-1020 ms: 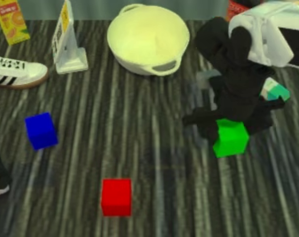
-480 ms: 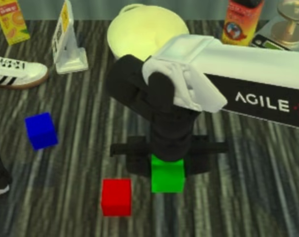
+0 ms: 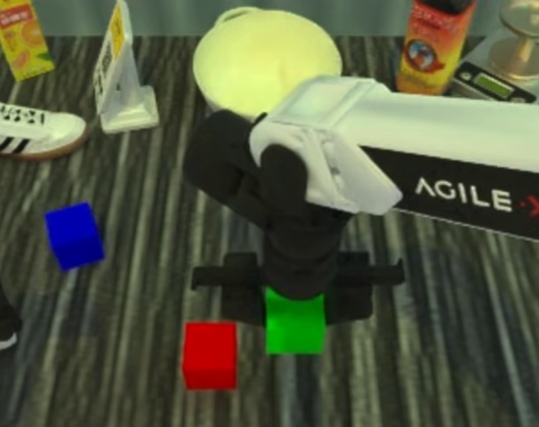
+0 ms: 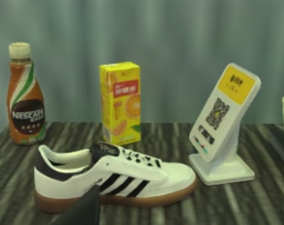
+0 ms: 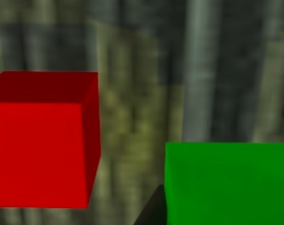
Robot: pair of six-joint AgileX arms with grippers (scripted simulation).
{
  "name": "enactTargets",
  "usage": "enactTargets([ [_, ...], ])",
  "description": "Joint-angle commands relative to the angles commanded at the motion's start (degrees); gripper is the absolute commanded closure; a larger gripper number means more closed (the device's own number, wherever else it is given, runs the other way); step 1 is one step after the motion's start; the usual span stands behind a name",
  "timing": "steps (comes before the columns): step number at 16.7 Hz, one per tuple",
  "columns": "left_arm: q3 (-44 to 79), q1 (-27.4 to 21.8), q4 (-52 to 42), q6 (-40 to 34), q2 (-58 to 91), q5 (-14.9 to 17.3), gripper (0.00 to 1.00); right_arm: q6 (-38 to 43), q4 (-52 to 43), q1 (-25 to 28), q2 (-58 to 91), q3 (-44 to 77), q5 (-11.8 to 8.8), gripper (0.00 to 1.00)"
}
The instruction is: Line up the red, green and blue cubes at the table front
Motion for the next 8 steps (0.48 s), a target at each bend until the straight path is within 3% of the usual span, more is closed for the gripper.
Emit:
enactTargets([
  [8, 0.0, 0.0, 0.0, 0.0, 0.0, 0.0, 0.0, 0.23, 11.99, 0.41, 3.95, -8.4, 0.18, 1.0],
])
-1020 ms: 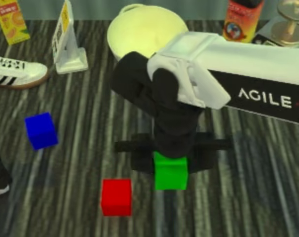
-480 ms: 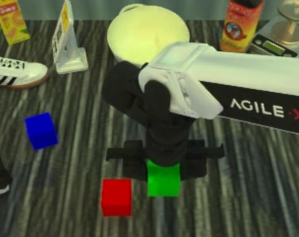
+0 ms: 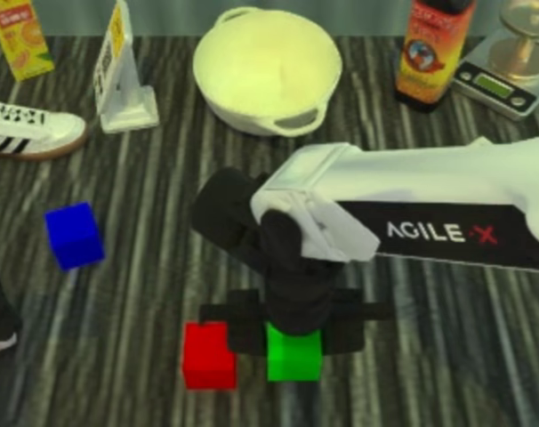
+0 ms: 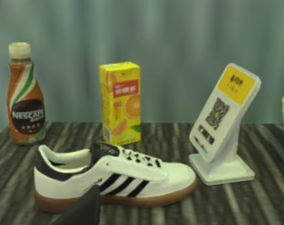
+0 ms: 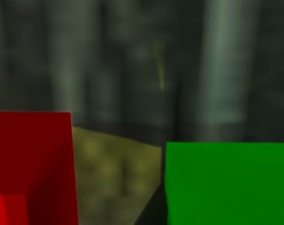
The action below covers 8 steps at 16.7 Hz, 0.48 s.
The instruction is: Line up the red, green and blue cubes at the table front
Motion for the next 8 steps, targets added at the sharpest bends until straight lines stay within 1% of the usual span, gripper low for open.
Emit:
enactTargets([
  [3, 0.0, 0.0, 0.0, 0.0, 0.0, 0.0, 0.0, 0.0, 0.01, 0.0, 0.0, -0.01, 0.0, 1.0],
  [8, 0.0, 0.0, 0.0, 0.0, 0.0, 0.0, 0.0, 0.0, 0.01, 0.0, 0.0, -0.01, 0.0, 0.62],
])
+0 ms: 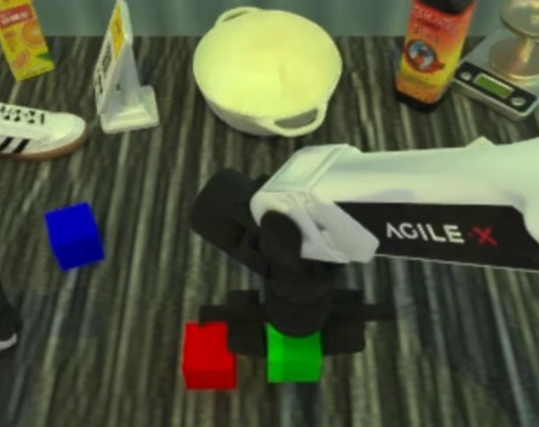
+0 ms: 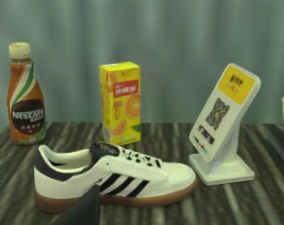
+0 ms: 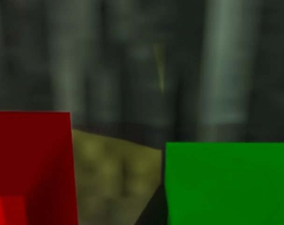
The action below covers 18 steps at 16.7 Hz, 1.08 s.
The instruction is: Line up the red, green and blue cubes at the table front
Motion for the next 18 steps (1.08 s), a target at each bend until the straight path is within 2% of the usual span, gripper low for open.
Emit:
enactTargets([
  [8, 0.0, 0.0, 0.0, 0.0, 0.0, 0.0, 0.0, 0.0, 0.0, 0.0, 0.0, 0.0, 0.0, 0.02],
  [18, 0.0, 0.0, 0.0, 0.0, 0.0, 0.0, 0.0, 0.02, -0.2, -0.11, -0.1, 0.19, 0.0, 0.0],
])
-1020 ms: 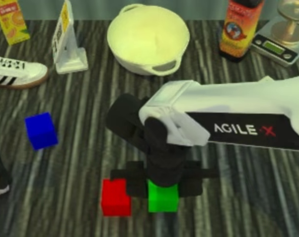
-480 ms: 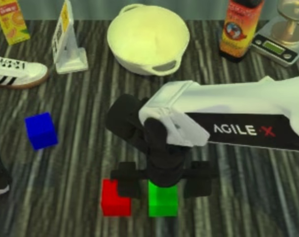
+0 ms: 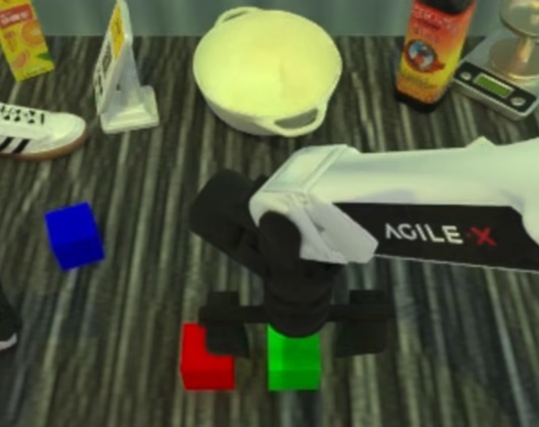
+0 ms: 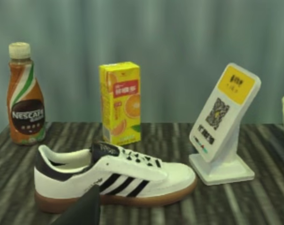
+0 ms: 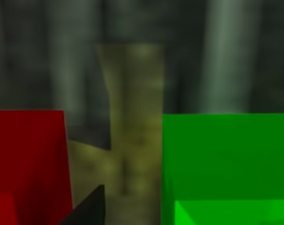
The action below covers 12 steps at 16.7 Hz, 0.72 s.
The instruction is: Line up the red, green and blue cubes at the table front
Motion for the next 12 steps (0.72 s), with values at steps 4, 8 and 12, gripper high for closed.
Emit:
enactTargets([
  [4, 0.0, 0.0, 0.0, 0.0, 0.0, 0.0, 0.0, 0.02, -5.99, 0.45, -1.77, 4.23, -0.16, 0.0],
  [8, 0.0, 0.0, 0.0, 0.0, 0.0, 0.0, 0.0, 0.04, -13.36, 0.66, -4.18, 8.96, -0.04, 0.0],
  [12, 0.0, 0.0, 0.0, 0.0, 0.0, 0.0, 0.0, 0.02, -13.85, 0.37, -4.29, 9.3, -0.04, 0.0],
])
